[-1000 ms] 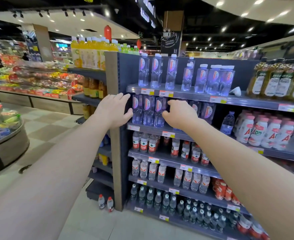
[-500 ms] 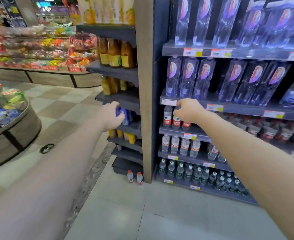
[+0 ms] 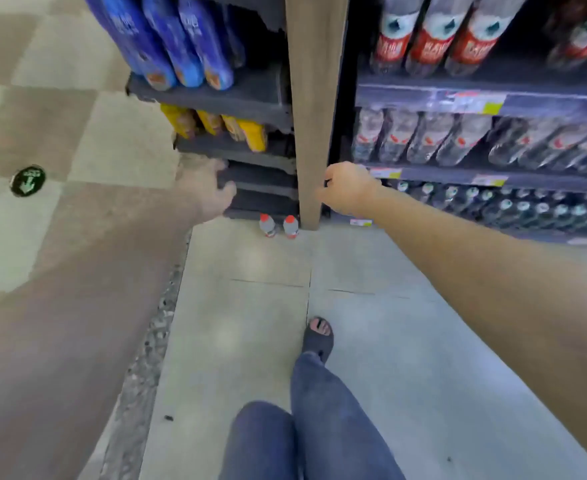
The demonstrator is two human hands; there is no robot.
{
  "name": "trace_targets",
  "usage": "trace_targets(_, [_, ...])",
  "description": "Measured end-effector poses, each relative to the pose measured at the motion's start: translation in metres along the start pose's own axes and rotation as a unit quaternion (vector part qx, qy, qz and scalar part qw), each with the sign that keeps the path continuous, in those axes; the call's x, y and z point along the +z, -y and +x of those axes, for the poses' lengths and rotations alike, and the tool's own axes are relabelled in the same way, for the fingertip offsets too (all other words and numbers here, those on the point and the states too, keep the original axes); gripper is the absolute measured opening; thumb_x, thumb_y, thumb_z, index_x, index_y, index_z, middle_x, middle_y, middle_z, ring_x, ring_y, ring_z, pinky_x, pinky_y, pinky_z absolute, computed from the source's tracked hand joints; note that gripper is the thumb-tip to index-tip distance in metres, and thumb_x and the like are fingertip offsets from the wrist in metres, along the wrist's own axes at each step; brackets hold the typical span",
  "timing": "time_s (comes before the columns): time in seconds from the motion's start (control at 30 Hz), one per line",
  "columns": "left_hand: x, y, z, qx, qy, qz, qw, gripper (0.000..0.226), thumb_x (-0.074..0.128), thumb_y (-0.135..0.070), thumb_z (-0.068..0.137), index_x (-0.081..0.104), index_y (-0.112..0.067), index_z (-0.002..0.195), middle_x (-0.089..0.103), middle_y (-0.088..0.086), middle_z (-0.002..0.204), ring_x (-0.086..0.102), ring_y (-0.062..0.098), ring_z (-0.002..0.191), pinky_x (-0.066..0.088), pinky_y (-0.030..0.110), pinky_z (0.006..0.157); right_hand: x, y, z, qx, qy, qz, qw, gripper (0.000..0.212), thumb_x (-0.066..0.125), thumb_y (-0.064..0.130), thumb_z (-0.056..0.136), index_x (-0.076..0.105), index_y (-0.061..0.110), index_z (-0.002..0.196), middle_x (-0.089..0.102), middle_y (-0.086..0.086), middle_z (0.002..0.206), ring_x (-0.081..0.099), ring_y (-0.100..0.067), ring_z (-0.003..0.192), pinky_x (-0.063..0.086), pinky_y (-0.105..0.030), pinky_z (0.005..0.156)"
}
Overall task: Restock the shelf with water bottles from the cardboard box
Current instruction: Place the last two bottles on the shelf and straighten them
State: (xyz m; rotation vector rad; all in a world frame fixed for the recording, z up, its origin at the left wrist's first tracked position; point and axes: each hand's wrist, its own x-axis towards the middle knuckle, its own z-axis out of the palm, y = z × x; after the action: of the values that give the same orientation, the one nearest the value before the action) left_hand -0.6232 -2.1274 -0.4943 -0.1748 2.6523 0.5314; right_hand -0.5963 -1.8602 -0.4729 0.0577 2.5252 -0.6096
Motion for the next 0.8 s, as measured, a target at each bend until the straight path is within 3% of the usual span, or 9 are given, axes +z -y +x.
trace_targets(0.1, [0.045,0.018,0.032,0.01,0.022,0.002,1.0,0.057,0.059,-0.032,0.1,0.046,-0.005,0.149,0.055,0.022,0.144,0.053,0.041,0.132,0.042,0.043,0.111,0.057,-0.007,0.057,0.043,0.022,0.04,0.998,0.029,0.057,0.033,0.095,0.069,0.007,0.1,0.07,-0.015,0.104,0.066,-0.034,0.095,0.055,-0.035,0.078])
trace_targets(0.23, [0.13,0.071,0.098,-0.008,0.083,0.028,0.996,0.058,0.056,-0.038,0.101,0.043,-0.018,0.155,0.058,0.014,0.145,0.055,0.038,0.13,0.045,0.04,0.106,0.141,-0.022,0.122,0.113,0.029,0.082,0.99,0.037,0.06,0.041,0.093,0.07,0.009,0.109,0.069,-0.012,0.098,0.063,-0.03,0.087,0.048,-0.028,0.066])
trace_targets(0.47, [0.274,0.156,0.219,-0.038,0.11,0.011,0.993,0.059,0.057,-0.041,0.099,0.044,-0.019,0.152,0.059,0.009,0.144,0.056,0.033,0.131,0.049,0.039,0.105,0.281,-0.06,0.238,0.192,-0.006,0.196,0.962,0.046,0.066,0.04,0.094,0.061,0.015,0.133,0.066,-0.011,0.12,0.062,-0.031,0.111,0.051,-0.039,0.099])
trace_targets(0.7, [0.361,0.198,0.334,-0.018,0.141,-0.001,0.99,0.067,0.066,-0.039,0.096,0.04,-0.02,0.155,0.055,0.005,0.148,0.058,0.028,0.127,0.049,0.036,0.102,0.381,-0.115,0.347,0.233,-0.027,0.19,0.953,0.069,0.071,0.034,0.089,0.041,0.019,0.149,0.059,-0.008,0.129,0.059,-0.026,0.1,0.045,-0.028,0.074])
trace_targets(0.8, [0.394,0.211,0.379,-0.018,0.169,-0.002,0.985,0.095,0.079,-0.041,0.086,0.025,-0.021,0.162,0.045,0.002,0.158,0.051,0.027,0.138,0.044,0.031,0.1,0.419,-0.138,0.386,0.229,-0.023,0.171,0.958,0.075,0.072,0.035,0.088,0.034,0.018,0.15,0.055,-0.006,0.116,0.061,-0.026,0.092,0.053,-0.034,0.072])
